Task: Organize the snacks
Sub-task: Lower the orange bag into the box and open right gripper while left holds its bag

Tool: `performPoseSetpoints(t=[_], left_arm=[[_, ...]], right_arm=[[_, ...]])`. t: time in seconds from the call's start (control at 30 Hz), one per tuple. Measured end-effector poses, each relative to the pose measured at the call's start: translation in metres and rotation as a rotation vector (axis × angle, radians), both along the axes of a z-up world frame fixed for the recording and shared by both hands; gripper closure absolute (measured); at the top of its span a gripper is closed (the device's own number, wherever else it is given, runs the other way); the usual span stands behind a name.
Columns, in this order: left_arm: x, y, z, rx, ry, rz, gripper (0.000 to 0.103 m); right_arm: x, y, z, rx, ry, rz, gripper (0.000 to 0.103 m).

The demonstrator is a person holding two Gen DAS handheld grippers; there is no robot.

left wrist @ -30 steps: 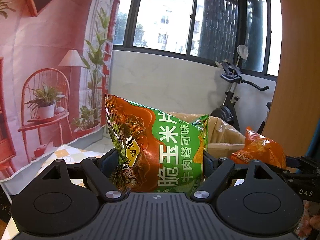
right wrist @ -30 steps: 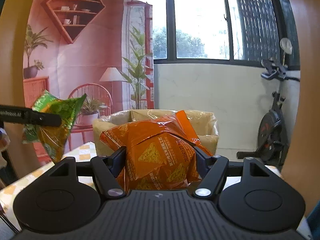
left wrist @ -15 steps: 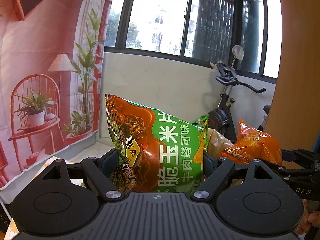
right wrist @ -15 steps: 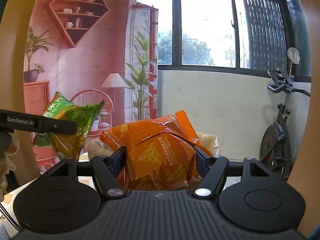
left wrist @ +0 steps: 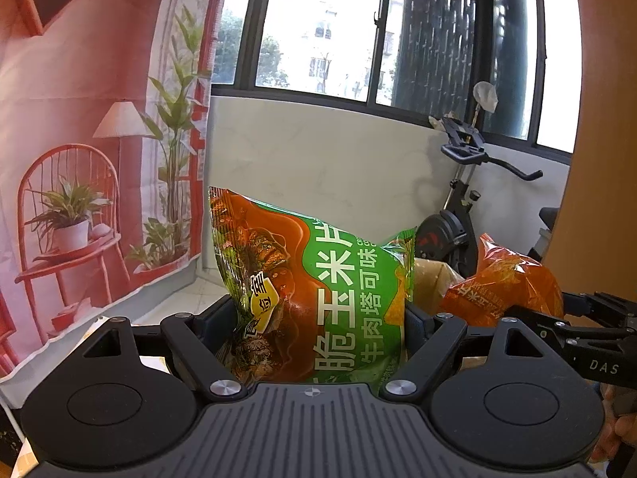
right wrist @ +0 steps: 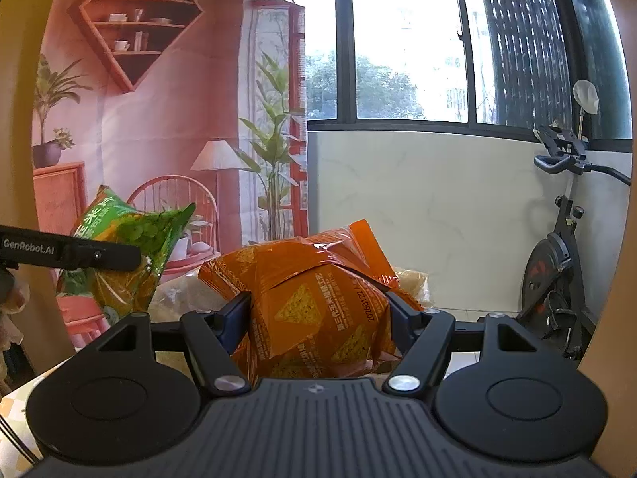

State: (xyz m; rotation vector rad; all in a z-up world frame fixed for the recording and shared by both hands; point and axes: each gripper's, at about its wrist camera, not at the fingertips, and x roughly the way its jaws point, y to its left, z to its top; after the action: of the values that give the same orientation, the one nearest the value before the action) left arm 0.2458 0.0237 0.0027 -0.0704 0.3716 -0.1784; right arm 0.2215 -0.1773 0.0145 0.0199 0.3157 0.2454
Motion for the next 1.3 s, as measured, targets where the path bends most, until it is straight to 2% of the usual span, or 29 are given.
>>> performPoseSetpoints(t=[0.27, 0.73, 1.1, 1.3], left_arm=[[0.022, -0.005, 0.003, 0.01, 0.0, 0.016, 0.018], [0.062, -0.011, 0.002, 0.042, 0.022, 0.043, 0.018], [0.088, -0.016, -0.012, 0.085, 0.1, 0.014, 0.018], [0.098, -0.01, -0.021, 0.083, 0.138, 0.013, 0.017]], right_arm=[[0.035, -0.003, 0.002, 0.031, -0.009, -0.002, 0.032], [0.096, 0.008, -0.022, 0.043, 0.055, 0.018, 0.032], [0.124, 0.008, -0.038, 0.046, 0.13, 0.003, 0.031], [0.129, 0.009, -0.046, 0.037, 0.164, -0.007, 0.031]])
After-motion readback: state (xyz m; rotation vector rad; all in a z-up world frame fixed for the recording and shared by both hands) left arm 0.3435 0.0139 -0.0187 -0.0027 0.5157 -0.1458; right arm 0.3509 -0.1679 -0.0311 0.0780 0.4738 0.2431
